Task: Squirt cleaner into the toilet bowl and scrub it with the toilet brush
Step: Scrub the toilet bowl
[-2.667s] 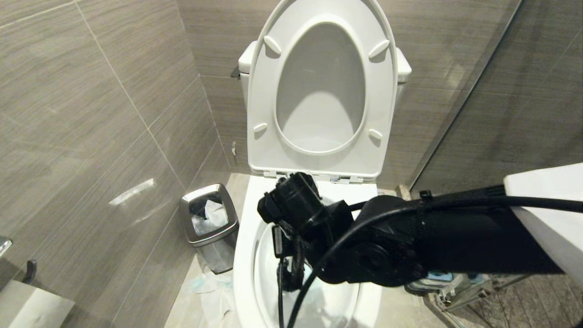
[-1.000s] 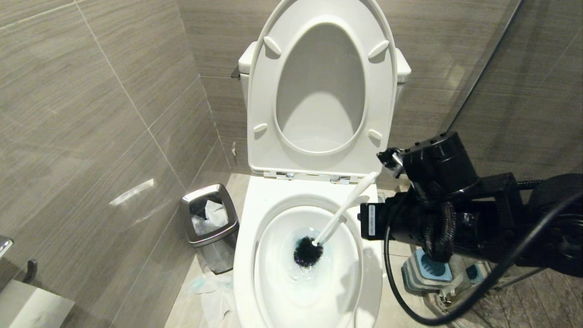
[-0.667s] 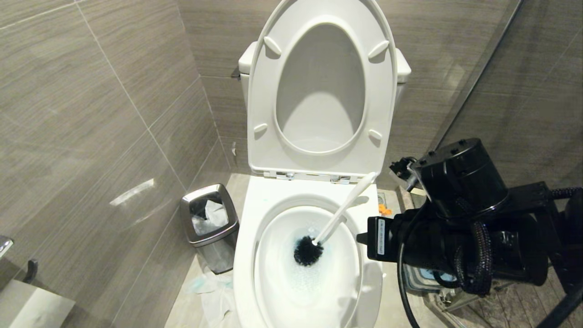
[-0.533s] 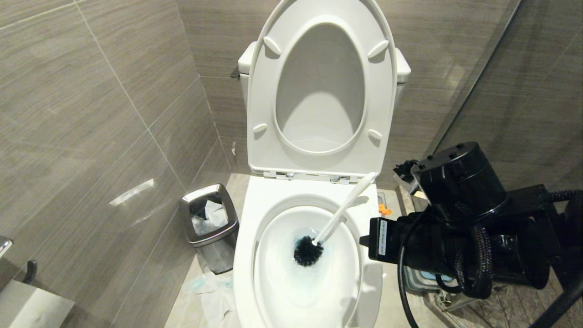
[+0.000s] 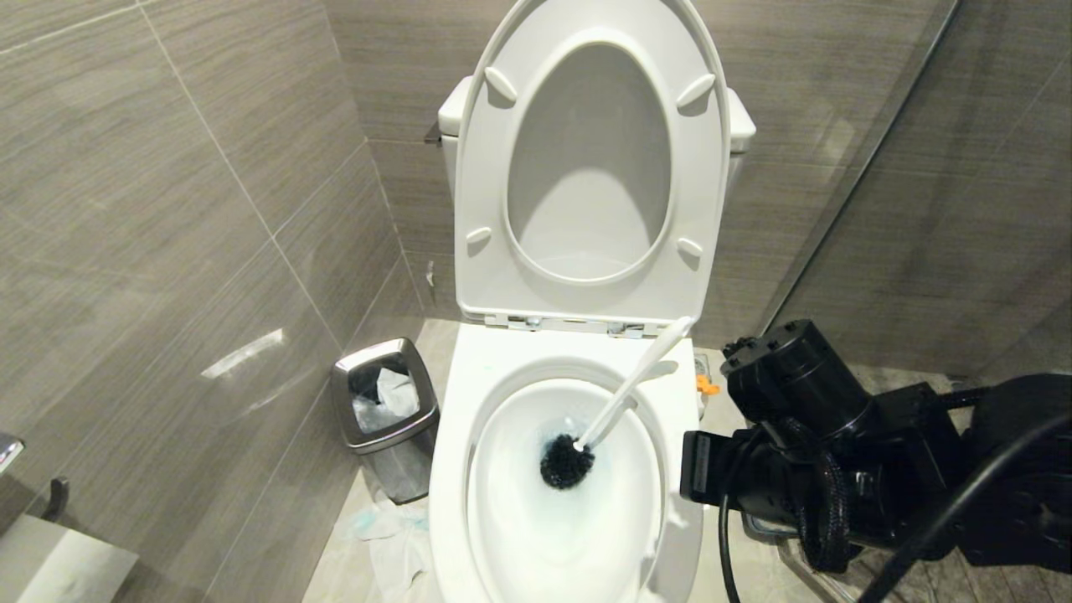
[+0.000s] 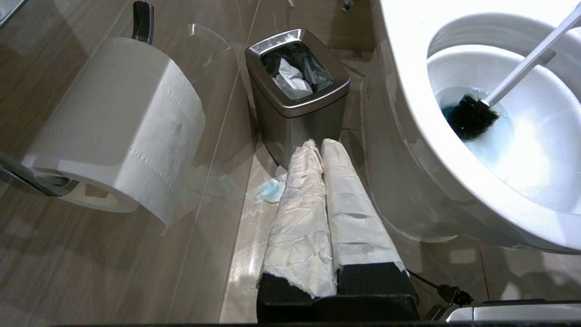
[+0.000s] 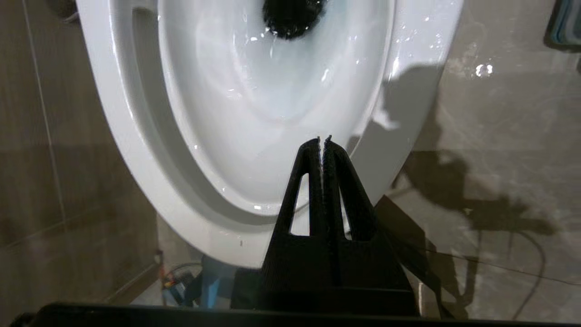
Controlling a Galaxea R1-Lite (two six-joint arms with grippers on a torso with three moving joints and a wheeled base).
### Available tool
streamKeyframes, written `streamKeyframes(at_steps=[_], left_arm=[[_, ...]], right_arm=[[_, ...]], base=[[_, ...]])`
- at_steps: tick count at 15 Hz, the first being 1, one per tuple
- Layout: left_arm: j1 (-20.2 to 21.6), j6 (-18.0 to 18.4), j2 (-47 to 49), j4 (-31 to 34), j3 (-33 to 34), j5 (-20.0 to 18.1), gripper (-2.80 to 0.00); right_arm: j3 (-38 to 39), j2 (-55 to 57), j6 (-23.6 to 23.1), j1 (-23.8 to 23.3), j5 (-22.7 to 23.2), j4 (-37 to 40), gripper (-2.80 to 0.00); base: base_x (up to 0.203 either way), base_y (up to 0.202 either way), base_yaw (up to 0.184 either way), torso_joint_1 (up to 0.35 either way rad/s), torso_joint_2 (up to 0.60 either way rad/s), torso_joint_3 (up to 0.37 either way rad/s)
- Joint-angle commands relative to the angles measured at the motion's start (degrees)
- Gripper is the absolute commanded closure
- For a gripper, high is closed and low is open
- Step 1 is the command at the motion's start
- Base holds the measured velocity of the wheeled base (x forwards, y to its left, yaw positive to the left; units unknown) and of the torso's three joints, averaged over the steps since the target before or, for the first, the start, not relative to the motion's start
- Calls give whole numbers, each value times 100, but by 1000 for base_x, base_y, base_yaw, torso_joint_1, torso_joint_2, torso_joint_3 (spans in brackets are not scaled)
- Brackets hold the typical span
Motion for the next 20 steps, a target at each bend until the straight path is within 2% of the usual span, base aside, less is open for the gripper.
streamKeyframes(at_steps=[1,2,5,7,9,12,16,20], left_arm=[[1,3,0,1,-1,0,0],[7,3,0,1,-1,0,0],[3,3,0,1,-1,0,0],[0,3,0,1,-1,0,0],[8,3,0,1,-1,0,0],[6,3,0,1,-1,0,0],[3,3,0,1,-1,0,0],[0,3,0,1,-1,0,0]], right_arm=[[-13,291,-55,-42,-142,-179,-280],[-14,482,-282,-81,-383,-353,-280],[81,1184,-887,-150,-1609,-1502,-280],[154,1417,-1293,-338,-1855,-2216,-280],[127,1536,-1520,-444,-2182,-2375,-280],[26,1736,-1557,-554,-2398,-2391,-280],[-230,2071,-1575,-734,-2432,-2664,-280],[-585,2467,-1957,-1004,-2411,-3075,-280]], base=[[0,0,0,0,0,0],[0,0,0,0,0,0],[0,0,0,0,0,0],[0,0,0,0,0,0],[0,0,0,0,0,0],[0,0,0,0,0,0],[0,0,0,0,0,0],[0,0,0,0,0,0]])
